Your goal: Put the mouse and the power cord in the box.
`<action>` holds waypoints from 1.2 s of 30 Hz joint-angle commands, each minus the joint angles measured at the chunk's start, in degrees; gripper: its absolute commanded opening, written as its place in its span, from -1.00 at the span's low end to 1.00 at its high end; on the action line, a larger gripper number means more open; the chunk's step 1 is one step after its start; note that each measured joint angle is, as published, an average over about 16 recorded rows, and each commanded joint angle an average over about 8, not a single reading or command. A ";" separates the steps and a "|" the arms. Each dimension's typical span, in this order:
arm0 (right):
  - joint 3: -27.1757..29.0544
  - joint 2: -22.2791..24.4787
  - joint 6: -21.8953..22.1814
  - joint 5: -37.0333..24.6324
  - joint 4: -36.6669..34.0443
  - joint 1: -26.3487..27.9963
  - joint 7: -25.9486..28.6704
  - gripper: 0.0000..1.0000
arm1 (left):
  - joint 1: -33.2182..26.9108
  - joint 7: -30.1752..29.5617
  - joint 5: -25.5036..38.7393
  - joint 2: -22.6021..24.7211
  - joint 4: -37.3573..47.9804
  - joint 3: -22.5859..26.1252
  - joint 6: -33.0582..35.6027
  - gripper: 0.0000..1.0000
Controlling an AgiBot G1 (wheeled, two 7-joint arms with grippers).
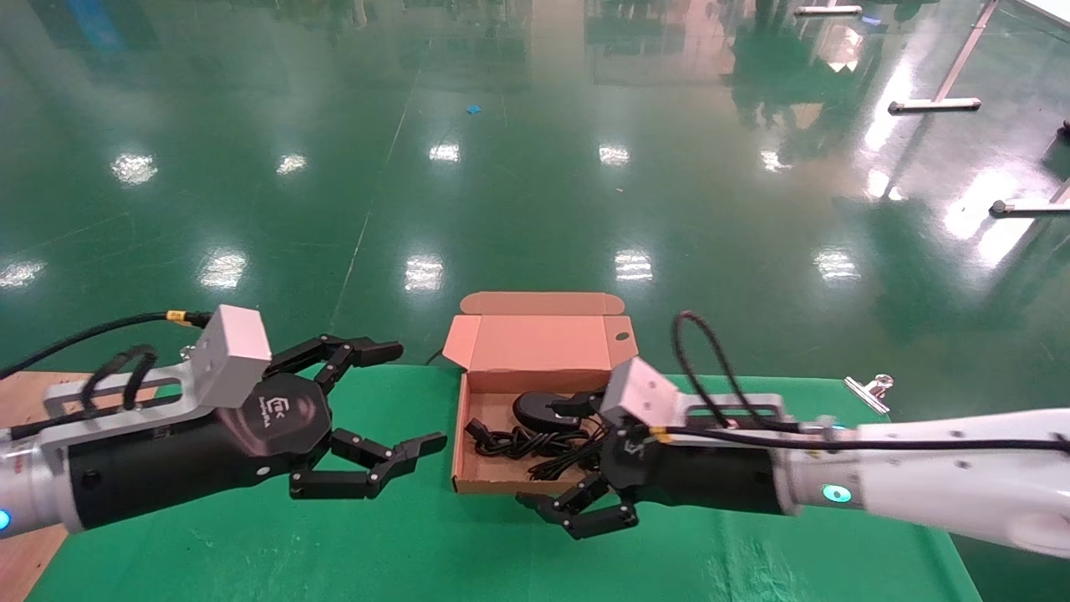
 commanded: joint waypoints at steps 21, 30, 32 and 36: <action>20.19 15.97 -16.90 17.34 15.85 -12.30 4.89 1.00 | 3.89 -4.65 -5.38 -1.73 -4.57 -12.50 19.16 1.00; 27.38 21.62 -22.89 23.51 21.47 -16.65 6.56 1.00 | 5.18 -6.11 -7.14 -2.29 -6.06 -16.81 25.84 1.00; 28.14 22.21 -23.53 24.19 22.07 -17.12 6.69 1.00 | 5.27 -6.18 -7.27 -2.33 -6.16 -17.23 26.50 1.00; 28.58 22.54 -23.90 24.61 22.41 -17.42 6.75 1.00 | 5.34 -6.21 -7.36 -2.36 -6.20 -17.47 26.85 1.00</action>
